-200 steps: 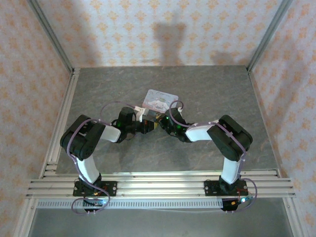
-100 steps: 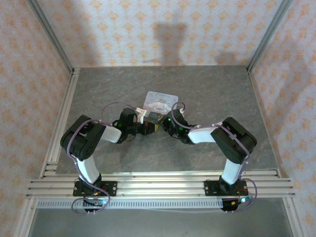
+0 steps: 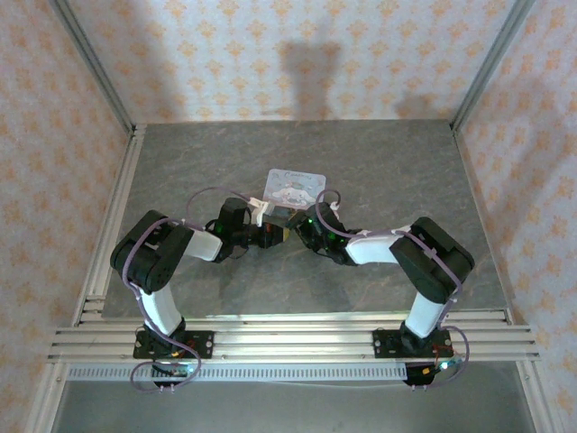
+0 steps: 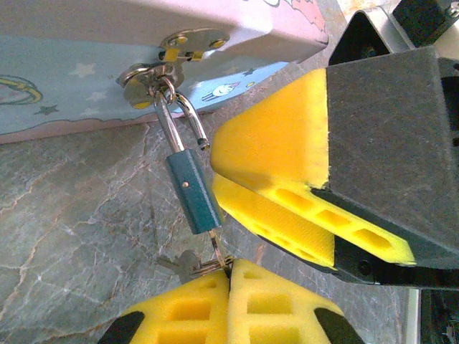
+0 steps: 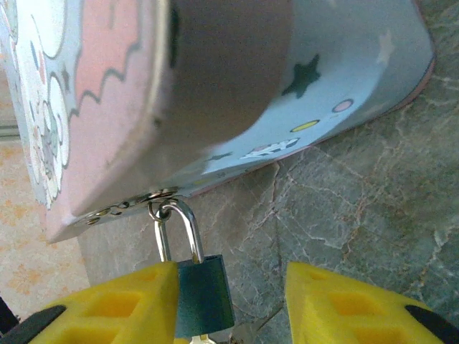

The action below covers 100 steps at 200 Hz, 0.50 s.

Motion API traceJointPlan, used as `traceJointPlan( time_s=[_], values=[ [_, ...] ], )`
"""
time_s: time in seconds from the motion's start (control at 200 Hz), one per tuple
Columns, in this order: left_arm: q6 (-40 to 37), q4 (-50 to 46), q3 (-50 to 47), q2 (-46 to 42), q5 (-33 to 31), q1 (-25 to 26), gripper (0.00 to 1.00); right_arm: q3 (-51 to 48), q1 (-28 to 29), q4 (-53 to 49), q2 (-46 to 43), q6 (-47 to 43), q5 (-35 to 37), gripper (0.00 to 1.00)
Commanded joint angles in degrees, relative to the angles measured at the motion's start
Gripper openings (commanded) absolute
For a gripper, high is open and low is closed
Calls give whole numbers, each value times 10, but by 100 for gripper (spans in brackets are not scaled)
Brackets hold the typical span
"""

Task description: Unlock a padlock with a key

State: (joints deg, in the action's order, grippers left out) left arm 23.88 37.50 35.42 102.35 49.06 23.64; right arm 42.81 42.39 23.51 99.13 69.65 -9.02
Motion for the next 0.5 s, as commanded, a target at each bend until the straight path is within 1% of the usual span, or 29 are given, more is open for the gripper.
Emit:
traceJointPlan(
  time_s=[0.0,0.12,0.295,0.495],
  values=[
    [-11,15,-5,-8,8,0,0,-7,3,12,-6,0,-5,45],
    [-12,15,-4,-7,13,0,0,-7,3,46,1,-7,-19,47],
    [-13,16,-2,-6,21,0,0,14,3,50,17,-21,-38,49],
    [-16,14,-1,-7,29,0,0,18,3,63,39,-2,-50,51]
  ],
)
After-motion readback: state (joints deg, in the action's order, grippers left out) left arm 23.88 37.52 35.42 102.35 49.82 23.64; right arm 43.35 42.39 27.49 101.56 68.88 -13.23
